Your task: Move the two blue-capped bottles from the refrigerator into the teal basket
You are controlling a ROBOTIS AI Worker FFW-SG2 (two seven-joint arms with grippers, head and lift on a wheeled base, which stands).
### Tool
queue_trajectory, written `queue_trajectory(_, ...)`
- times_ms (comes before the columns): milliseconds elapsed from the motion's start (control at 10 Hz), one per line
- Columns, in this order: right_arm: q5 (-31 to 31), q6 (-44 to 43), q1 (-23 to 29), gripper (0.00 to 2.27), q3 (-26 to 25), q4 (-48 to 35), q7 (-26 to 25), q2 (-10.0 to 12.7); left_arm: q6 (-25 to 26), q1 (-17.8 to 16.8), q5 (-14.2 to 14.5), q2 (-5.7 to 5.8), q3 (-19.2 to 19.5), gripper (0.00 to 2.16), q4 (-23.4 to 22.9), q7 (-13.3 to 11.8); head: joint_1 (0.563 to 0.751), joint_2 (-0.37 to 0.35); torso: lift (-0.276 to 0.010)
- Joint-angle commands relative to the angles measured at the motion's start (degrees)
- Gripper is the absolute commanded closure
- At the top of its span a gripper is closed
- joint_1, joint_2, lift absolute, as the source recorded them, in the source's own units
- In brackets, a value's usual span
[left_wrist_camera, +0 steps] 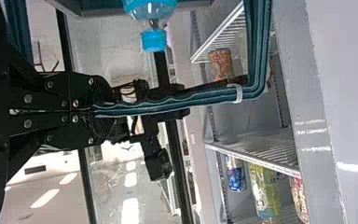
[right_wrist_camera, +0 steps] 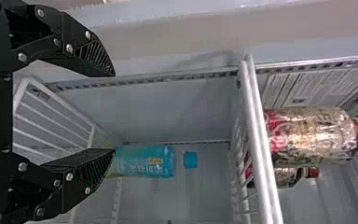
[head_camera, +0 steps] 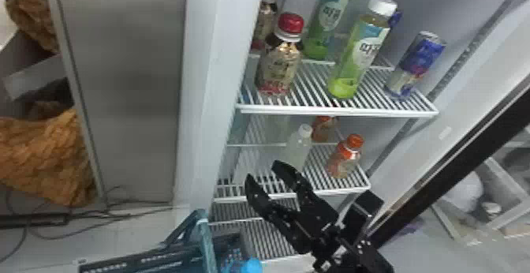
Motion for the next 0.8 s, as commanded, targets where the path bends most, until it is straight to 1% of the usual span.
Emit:
queue_trajectory(0,1.19,-0.43,-1.27,0.47,0.04,2.05,-0.18,0.28,0.0,0.0,-0.07,-0.07,0.04,1.16,0.0,0.0,0.695,-0.35,-0.166)
queue_trajectory(100,1.9,-1.13,-2.12,0.41,0.13,3.18,-0.53,0.37,0.0,0.0,-0.07,-0.07,0.04,1.16,0.0,0.0,0.695,-0.35,-0.166)
queue_trajectory(300,2.16,-2.54,-4.65,0.2,0.83,6.13,-1.23,0.37,0.0,0.0,-0.07,-0.07,-0.05,1.16,0.0,0.0,0.695,-0.35,-0.166)
queue_trajectory(500,2.86,-4.51,-8.17,0.15,2.06,10.35,-2.11,0.37,0.0,-0.15,-0.07,-0.07,-0.05,1.16,0.0,0.0,0.695,-0.35,-0.166)
queue_trajectory(700,3.83,-6.47,-13.23,0.15,3.56,15.69,-2.99,0.37,0.0,-0.29,-0.07,0.02,-0.14,1.16,0.0,0.0,0.695,-0.35,-0.166)
